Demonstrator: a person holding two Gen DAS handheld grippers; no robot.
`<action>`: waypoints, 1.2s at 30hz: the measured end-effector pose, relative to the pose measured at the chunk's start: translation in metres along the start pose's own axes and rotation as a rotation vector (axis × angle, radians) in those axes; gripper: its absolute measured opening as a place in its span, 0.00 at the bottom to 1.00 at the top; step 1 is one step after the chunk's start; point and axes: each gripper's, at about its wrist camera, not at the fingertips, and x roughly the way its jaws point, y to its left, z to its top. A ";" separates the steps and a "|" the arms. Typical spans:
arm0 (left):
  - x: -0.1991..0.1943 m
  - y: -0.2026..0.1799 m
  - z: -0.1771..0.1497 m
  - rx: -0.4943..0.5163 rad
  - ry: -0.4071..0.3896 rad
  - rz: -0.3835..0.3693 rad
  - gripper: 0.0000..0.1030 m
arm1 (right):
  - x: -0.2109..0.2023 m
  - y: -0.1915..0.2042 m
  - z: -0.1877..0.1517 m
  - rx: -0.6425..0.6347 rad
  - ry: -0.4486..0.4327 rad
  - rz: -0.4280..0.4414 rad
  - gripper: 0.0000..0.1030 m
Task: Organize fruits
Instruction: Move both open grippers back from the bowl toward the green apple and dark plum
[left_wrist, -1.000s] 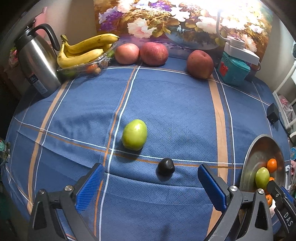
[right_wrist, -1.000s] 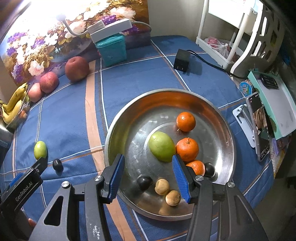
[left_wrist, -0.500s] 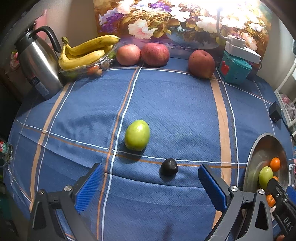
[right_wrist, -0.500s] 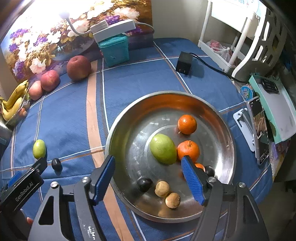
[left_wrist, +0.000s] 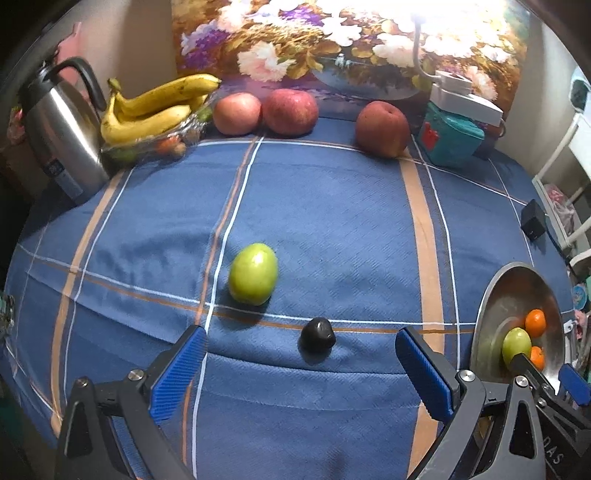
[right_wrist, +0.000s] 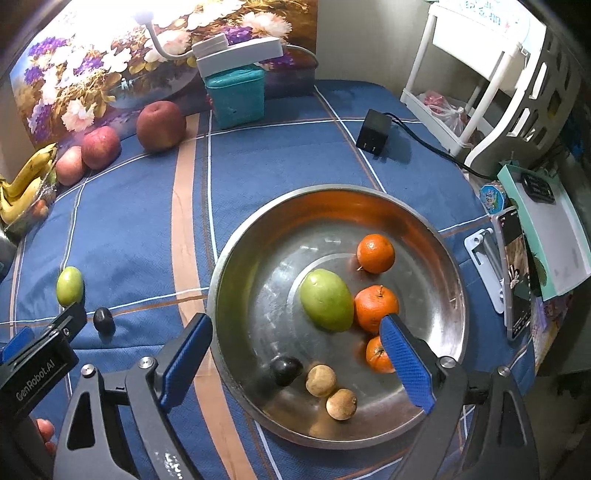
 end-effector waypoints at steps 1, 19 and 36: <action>-0.001 -0.001 0.000 0.007 -0.009 0.007 1.00 | 0.000 0.001 0.000 0.000 0.000 -0.001 0.90; 0.022 0.014 0.008 0.004 0.013 0.026 1.00 | 0.013 0.016 -0.002 -0.040 0.007 -0.019 0.90; 0.025 0.085 0.007 -0.083 0.004 0.083 1.00 | 0.018 0.070 -0.004 -0.122 -0.005 0.020 0.90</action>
